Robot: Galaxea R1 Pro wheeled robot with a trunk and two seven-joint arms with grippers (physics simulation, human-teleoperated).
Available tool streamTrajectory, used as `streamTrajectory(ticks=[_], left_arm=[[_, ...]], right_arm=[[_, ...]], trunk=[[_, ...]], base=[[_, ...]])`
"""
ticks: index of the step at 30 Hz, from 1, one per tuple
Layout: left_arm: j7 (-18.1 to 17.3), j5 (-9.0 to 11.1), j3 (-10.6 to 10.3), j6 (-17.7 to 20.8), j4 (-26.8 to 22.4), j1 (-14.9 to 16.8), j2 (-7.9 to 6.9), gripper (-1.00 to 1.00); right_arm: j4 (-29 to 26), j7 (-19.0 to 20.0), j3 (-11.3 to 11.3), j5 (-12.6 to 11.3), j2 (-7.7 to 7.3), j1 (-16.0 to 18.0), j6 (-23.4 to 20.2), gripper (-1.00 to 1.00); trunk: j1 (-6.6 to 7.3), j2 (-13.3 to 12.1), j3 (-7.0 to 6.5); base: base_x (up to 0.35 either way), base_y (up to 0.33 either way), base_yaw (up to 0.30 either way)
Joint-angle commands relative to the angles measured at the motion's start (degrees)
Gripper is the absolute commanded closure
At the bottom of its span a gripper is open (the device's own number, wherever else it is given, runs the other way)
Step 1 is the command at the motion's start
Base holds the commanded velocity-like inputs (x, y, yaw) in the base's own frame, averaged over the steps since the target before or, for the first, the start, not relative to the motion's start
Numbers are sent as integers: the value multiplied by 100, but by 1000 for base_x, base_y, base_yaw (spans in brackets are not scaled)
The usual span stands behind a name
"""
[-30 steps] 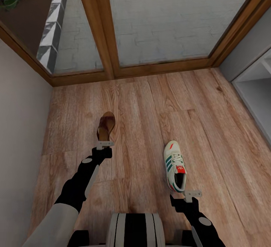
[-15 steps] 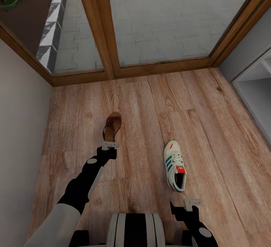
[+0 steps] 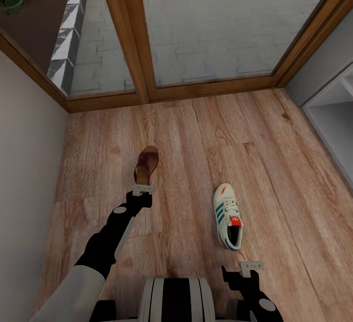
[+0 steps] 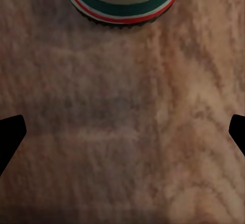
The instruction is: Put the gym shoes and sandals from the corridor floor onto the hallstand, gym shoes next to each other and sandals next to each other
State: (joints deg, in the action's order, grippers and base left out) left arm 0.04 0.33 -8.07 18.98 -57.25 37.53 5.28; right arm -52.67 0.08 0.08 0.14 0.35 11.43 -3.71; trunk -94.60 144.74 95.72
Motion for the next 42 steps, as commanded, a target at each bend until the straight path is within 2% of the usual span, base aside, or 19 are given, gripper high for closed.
streamTrajectory(ticks=[1, 13, 42], left_arm=[[-4, -15, -2, 36, -8, 1, 0, 100], [-4, -15, -2, 36, -11, 0, 0, 100], [-4, -15, -2, 36, -5, 0, 0, 100]], right_arm=[[-12, 1, 1, 2, 0, 0, -33, -100], [-24, 1, 9, 45, 0, 0, -33, -100], [-16, 1, 3, 39, 0, 0, -33, -100]], trunk=[[1, 1, 3], [1, 1, 3], [1, 1, 3]], base=[[0, 0, 0], [1, 0, 0], [93, 0, 0]])
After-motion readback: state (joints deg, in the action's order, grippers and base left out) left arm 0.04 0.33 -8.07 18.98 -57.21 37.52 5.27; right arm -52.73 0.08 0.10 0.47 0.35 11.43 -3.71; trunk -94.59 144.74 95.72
